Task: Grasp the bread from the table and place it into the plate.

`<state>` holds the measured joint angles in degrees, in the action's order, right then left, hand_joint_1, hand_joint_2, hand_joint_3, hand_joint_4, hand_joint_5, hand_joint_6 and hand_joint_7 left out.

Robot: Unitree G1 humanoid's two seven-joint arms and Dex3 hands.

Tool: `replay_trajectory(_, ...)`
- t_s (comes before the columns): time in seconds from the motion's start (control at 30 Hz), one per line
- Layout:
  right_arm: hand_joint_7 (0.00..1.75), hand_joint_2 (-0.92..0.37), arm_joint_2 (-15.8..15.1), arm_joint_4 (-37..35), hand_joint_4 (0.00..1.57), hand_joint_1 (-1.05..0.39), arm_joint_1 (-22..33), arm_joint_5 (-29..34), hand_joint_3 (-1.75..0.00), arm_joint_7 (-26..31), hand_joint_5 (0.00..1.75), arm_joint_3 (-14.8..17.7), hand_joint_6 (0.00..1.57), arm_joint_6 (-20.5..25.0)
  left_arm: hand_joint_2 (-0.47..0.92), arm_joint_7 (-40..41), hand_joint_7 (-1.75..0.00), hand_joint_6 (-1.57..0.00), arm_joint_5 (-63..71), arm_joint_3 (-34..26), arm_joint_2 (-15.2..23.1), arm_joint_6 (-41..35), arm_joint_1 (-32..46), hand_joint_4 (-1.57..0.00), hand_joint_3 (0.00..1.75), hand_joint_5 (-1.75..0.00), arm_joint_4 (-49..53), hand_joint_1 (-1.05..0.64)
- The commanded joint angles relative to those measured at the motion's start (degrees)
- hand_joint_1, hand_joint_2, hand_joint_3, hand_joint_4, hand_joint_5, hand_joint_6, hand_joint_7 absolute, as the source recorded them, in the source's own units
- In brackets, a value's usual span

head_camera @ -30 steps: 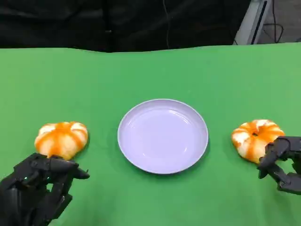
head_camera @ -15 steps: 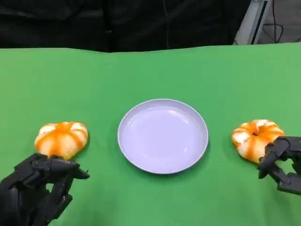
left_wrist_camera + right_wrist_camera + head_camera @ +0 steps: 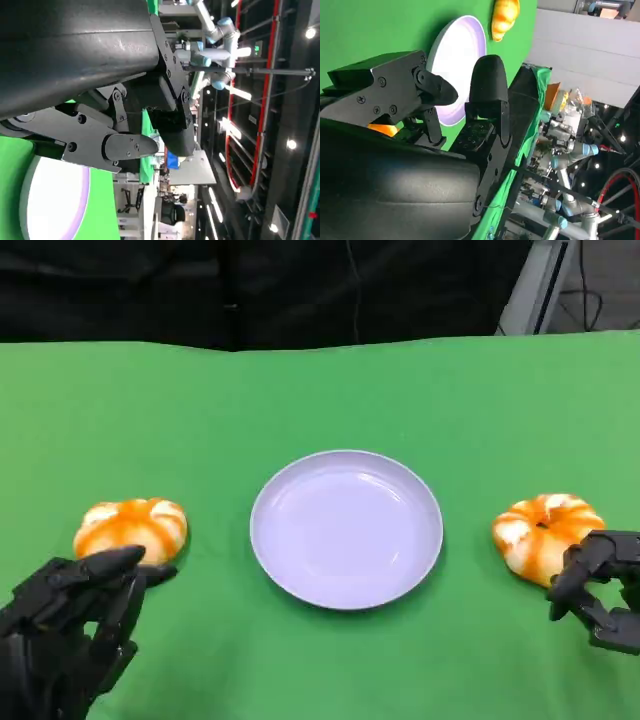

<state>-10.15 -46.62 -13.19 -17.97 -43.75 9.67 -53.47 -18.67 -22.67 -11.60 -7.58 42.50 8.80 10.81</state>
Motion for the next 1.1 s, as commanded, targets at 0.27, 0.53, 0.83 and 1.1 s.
replay_trajectory(0.27, 1.00, -0.70, -0.7, -0.4, 0.88, 0.13, -0.2, 0.5, -0.84, 0.6, 1.44, 0.1, 0.94, -0.4, 0.92, -0.7, 0.00, -0.78, 1.1, -1.3, 2.7, 2.4, -1.1, -0.84, 0.15, -0.01, 1.1, -0.31)
replay_trajectory(0.53, 1.02, -0.71, -0.7, -0.5, 0.87, 0.13, -0.2, 0.6, -0.83, 0.5, 1.45, 0.1, 0.92, -0.4, 0.92, 2.5, 0.00, -0.53, 8.7, -3.8, 5.2, 8.4, -3.7, -0.74, 0.08, 0.00, 6.1, -0.47)
replay_trajectory(0.83, 1.02, -0.72, -0.5, -0.3, 0.87, 0.12, 0.0, 0.7, -0.80, 0.7, 1.43, 0.1, 0.92, -0.6, 0.90, 13.1, 0.00, -0.50, 25.3, -6.9, 8.1, 12.9, -5.5, -0.69, 0.04, 0.00, 8.9, -0.54)
replay_trajectory(1.1, 1.01, -0.72, -0.4, -0.1, 0.87, 0.13, 0.2, 0.1, -0.80, 0.1, 1.43, 0.0, 0.92, 0.0, 0.88, 25.2, 0.00, -0.49, 42.5, -7.7, 12.4, 11.3, -6.1, -0.62, 0.00, 0.00, 8.5, -0.50)
